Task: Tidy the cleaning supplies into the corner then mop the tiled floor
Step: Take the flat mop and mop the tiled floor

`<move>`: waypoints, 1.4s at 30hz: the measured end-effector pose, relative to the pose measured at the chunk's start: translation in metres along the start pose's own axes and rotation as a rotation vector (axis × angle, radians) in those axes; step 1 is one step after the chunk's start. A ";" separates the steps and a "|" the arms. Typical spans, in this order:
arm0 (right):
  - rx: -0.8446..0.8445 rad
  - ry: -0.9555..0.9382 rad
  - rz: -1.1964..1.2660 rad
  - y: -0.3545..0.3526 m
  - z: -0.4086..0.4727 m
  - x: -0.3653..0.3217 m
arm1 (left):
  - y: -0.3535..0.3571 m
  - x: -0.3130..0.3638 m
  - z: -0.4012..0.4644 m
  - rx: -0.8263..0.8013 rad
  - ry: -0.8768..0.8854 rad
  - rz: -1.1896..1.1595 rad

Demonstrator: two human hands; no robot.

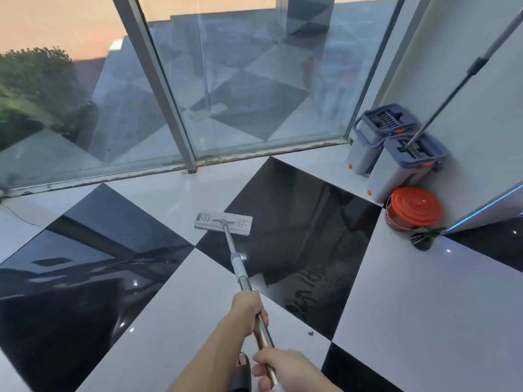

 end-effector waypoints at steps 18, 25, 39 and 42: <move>-0.109 0.145 -0.085 0.197 0.105 -0.021 | -0.153 0.225 0.126 -0.053 0.035 -0.113; -0.098 0.158 -0.129 0.162 0.079 0.038 | -0.165 0.145 0.087 -0.060 -0.008 -0.116; -0.036 0.015 -0.045 0.086 0.011 0.204 | -0.213 -0.075 0.004 -0.049 -0.050 -0.188; 0.022 0.017 -0.059 0.086 0.012 0.215 | -0.219 -0.085 -0.001 -0.041 -0.061 -0.155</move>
Point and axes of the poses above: each hand's wrist, its own z-axis towards the middle knuckle, its own y-axis out of the palm, x = y × z, the point moved 5 cm from there along z, towards the middle knuckle, and after that the axes turned 5 degrees about -y, right-handed, at the moved point
